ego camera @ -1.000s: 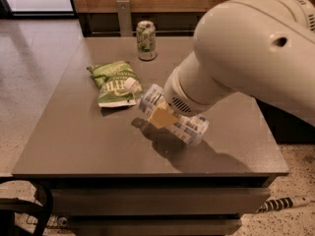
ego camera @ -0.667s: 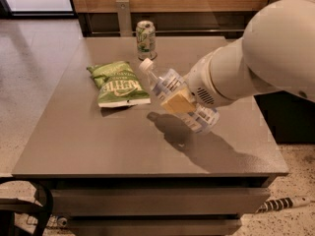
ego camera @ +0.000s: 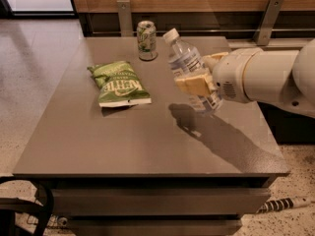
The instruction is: Place blue plastic bottle upright
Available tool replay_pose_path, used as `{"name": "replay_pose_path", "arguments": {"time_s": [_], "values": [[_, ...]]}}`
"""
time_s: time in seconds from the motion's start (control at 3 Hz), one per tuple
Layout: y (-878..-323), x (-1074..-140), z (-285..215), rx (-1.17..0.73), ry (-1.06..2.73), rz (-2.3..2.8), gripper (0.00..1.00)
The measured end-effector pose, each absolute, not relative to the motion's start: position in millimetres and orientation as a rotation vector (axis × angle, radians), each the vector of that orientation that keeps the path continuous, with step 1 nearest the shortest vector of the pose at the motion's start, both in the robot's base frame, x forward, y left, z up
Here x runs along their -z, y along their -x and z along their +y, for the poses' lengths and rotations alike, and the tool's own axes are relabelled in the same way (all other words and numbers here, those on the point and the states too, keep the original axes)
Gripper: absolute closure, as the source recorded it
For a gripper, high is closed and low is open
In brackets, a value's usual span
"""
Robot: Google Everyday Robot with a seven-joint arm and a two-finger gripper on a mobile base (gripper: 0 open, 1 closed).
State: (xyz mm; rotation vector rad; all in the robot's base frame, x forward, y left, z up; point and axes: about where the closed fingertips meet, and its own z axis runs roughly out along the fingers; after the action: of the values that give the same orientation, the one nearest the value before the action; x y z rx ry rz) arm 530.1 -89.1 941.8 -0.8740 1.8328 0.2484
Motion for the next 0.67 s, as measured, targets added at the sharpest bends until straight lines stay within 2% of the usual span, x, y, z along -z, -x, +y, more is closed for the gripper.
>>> {"name": "replay_pose_path", "arguments": {"time_s": [0.33,0.67], "values": [[-538.5,-971.2,-96.9,-0.35,0.765,1.665,1.0],[-525.7,-992.4,-92.3,-0.323,0.833,1.52,1.0]]}}
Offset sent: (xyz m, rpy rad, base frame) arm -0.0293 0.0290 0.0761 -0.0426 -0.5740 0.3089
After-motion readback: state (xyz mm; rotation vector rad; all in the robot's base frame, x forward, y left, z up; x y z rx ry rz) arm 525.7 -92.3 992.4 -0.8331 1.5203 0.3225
